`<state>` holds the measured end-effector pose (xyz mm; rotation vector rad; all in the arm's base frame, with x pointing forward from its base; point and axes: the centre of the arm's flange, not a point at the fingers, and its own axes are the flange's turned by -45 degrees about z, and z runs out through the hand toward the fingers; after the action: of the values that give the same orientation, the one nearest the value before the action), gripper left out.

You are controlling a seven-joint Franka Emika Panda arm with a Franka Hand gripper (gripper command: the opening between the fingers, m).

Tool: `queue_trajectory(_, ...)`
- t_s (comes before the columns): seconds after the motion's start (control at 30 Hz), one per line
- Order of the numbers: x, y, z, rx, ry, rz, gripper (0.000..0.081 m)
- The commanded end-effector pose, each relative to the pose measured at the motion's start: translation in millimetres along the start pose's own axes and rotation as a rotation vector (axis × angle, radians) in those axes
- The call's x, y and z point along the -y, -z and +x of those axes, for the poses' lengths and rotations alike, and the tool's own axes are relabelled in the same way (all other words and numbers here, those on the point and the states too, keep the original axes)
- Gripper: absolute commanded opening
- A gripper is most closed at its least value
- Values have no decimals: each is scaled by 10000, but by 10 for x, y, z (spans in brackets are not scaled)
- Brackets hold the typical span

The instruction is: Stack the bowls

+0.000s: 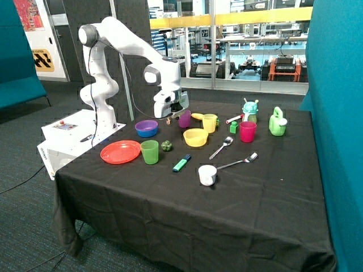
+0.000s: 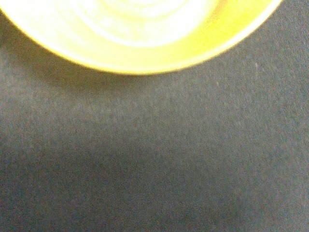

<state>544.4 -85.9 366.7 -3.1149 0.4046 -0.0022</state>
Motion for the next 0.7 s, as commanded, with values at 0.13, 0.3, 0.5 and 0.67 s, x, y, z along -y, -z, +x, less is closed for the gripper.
queue_trajectory(0.13,-23,-61,245,13,-193,-7,487)
queue_trajectory(0.3,-59,-100,308,13,-286,-7,488)
queue_trajectory(0.5,-111,-113,377,13,-575,-7,487)
queue_trajectory(0.67,-145,-130,433,13,-578,-7,484)
